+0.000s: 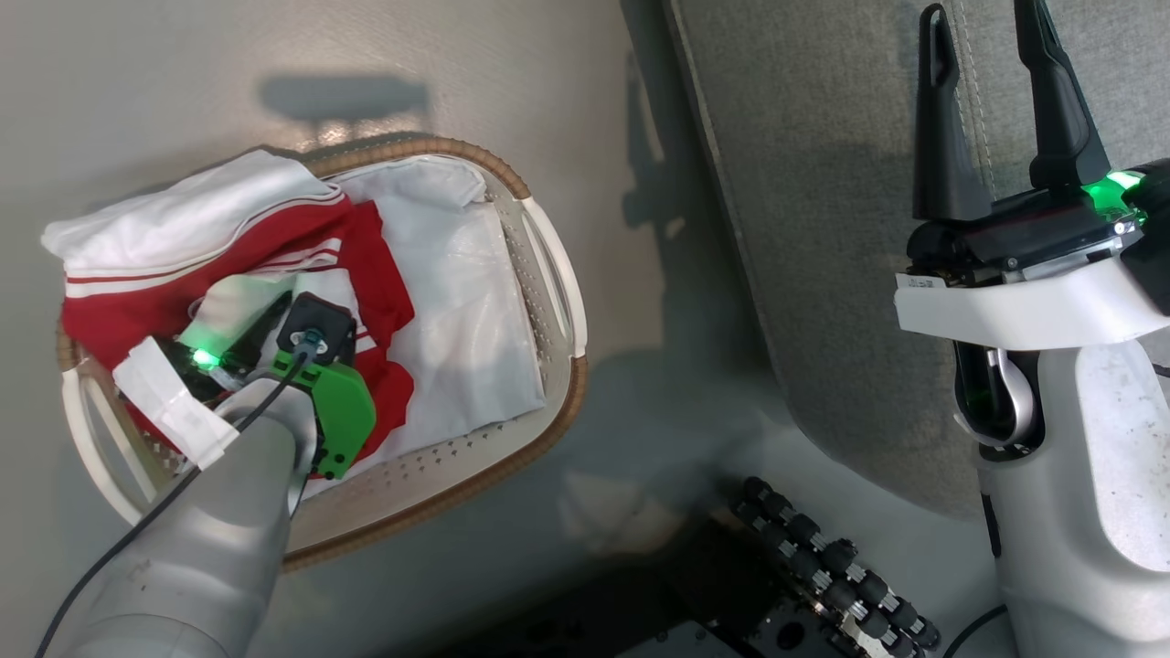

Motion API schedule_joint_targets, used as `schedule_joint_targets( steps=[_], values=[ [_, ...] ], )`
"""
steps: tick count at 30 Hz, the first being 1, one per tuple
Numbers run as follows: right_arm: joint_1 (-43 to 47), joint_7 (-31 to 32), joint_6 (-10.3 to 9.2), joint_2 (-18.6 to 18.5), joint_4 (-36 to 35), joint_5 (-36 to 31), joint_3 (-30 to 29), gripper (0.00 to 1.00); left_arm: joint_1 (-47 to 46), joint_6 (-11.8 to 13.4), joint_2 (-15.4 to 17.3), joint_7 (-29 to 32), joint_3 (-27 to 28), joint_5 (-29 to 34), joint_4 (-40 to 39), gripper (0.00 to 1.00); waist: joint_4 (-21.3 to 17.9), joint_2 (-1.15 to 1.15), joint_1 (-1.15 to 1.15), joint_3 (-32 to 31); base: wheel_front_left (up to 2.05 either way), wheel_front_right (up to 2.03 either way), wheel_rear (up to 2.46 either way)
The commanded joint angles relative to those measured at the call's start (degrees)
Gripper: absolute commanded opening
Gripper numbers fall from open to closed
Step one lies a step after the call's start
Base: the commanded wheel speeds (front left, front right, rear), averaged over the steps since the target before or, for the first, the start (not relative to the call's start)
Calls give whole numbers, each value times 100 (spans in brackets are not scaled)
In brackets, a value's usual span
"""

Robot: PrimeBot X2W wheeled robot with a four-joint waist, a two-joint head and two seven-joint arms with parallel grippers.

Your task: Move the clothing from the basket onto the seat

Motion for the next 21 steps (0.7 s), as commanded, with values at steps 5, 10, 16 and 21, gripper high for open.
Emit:
schedule_joint_targets(
  steps=[5,10,16,21],
  values=[
    [-53,-14,-8,-10,-105,48,37,100,-165,146,116,388,-13,-47,134,100,-103,0,-1,130,0,0,0],
    [-37,-14,-8,-11,-110,35,25,100,-114,142,47,420,8,-159,165,0,-91,0,-1,116,0,0,0],
    [2,-14,-8,-11,-5,-79,-19,100,-3,58,-149,242,43,-293,170,0,9,0,-1,-81,0,0,0],
    [66,-14,-8,-11,118,-256,-89,100,128,8,-355,85,61,-434,172,0,168,0,-1,-388,0,0,0]
  ],
)
